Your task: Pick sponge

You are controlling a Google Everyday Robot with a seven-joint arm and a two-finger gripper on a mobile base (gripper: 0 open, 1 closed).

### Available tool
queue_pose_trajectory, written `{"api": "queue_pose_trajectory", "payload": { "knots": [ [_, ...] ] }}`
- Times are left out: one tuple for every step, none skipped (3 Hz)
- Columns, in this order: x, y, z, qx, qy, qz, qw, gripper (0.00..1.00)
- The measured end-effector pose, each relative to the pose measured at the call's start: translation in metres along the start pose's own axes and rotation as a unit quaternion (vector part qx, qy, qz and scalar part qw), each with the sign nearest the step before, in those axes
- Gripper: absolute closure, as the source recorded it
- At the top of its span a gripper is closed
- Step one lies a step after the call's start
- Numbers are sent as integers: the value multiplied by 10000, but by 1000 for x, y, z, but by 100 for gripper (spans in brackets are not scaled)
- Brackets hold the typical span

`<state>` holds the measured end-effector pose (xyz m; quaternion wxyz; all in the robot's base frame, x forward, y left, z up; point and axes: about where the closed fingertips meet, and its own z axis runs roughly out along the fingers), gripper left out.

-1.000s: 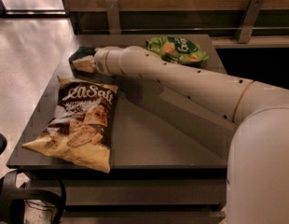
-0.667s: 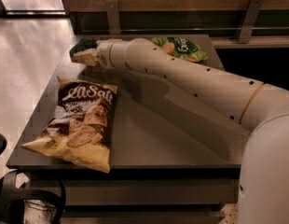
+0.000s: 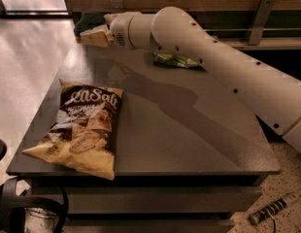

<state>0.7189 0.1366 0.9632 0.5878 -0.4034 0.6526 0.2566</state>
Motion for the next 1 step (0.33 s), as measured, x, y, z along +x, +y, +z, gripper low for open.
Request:
{"api": "queue_pose_trajectory", "payload": {
  "knots": [
    [-30,-2,-26,-27,-83,-384,9992,100]
  ]
}}
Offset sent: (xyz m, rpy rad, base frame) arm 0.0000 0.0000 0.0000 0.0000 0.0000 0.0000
